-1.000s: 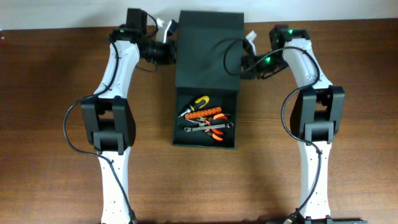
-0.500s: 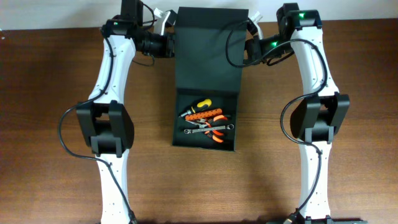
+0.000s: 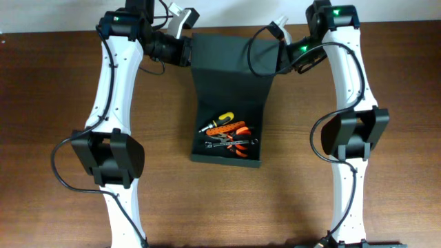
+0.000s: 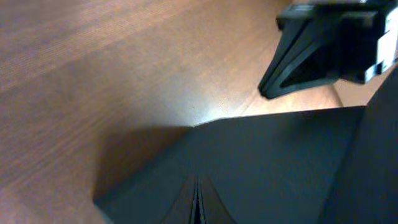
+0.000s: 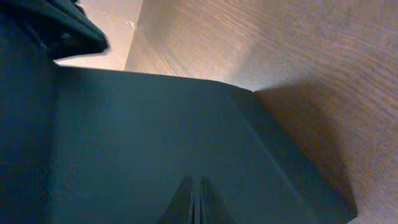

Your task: Pack container

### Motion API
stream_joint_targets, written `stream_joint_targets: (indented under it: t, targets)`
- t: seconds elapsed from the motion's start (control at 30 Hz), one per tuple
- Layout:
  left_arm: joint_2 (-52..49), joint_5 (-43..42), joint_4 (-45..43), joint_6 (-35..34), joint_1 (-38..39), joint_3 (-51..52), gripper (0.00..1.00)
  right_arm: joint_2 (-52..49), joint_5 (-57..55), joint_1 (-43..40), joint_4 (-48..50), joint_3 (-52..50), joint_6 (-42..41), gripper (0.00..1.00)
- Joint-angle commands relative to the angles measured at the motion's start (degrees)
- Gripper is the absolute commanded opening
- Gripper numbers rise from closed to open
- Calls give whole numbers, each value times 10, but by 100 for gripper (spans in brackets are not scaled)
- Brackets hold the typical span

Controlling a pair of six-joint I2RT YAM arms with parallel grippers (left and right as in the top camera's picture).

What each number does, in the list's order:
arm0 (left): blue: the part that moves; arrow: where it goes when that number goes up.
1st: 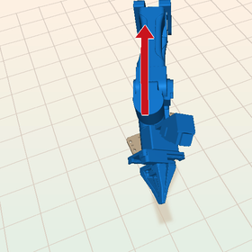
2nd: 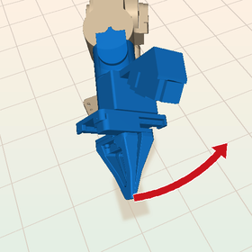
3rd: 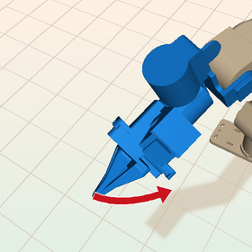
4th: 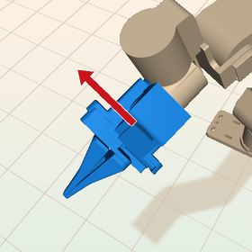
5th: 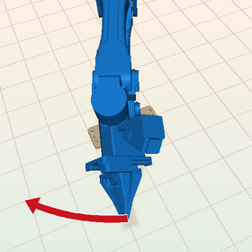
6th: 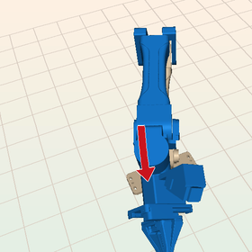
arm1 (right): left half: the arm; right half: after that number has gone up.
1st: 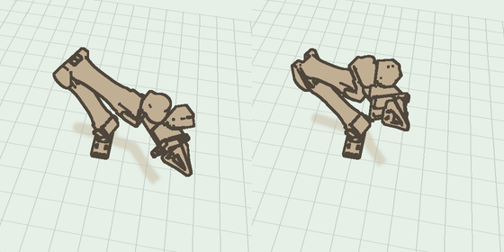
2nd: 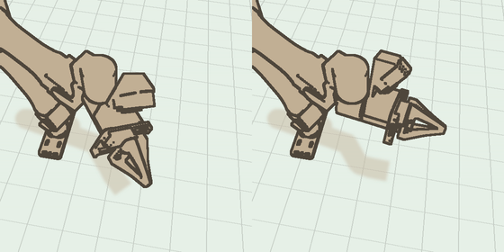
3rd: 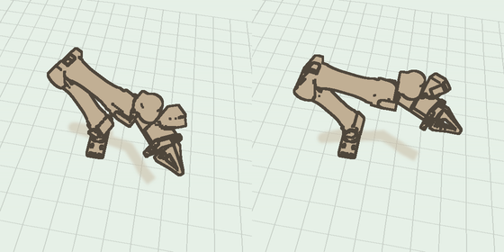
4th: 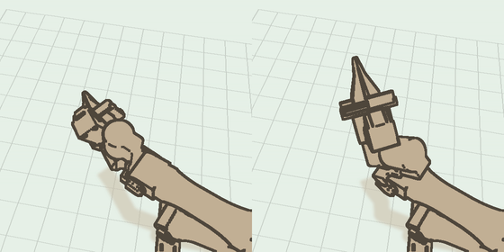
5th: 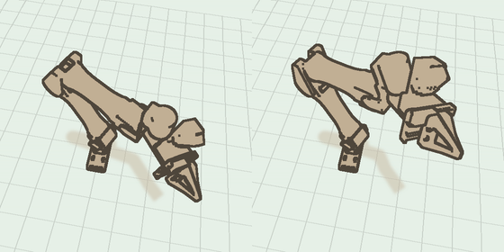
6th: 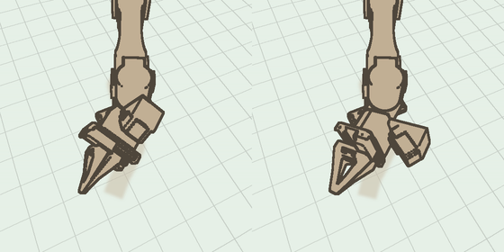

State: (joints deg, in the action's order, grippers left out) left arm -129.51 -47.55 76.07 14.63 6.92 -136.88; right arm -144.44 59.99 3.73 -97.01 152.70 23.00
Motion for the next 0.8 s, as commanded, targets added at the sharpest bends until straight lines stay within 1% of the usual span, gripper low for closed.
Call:
stream_joint_targets:
  t: [0.0, 0.1, 0.2, 0.37, 0.43, 0.5, 0.6, 0.67, 0.77]
  targets:
    - [24, -4, 36, 53, 2, -13, 2, 62, -27, 3, -3, 19, -9, 4]
    - [33, 8, 77, 73, 2, -13, 2, 81, -57, 4, -3, 19, -25, 4]
    - [46, 50, 127, 97, 2, -13, 2, 103, -79, 4, -3, 19, -41, 4]
    - [75, 121, 206, 136, 2, -12, 2, 142, -187, 4, -3, 19, -102, 4]
    - [93, 135, 206, 121, 2, -5, 2, 155, -247, 4, -3, 19, -136, 4]
    - [116, 168, 206, 99, 2, 4, 2, 170, -297, 4, -3, 19, -163, 4]
    - [153, 220, 206, 77, 2, 25, 2, 191, -313, 4, -3, 19, -169, 6]
    - [186, 277, 206, 69, 2, 52, 2, 212, -365, 4, -3, 16, -194, 6]
    - [223, 325, 206, 53, 1, 86, 2, 238, -402, 4, -3, 1, -210, 6]
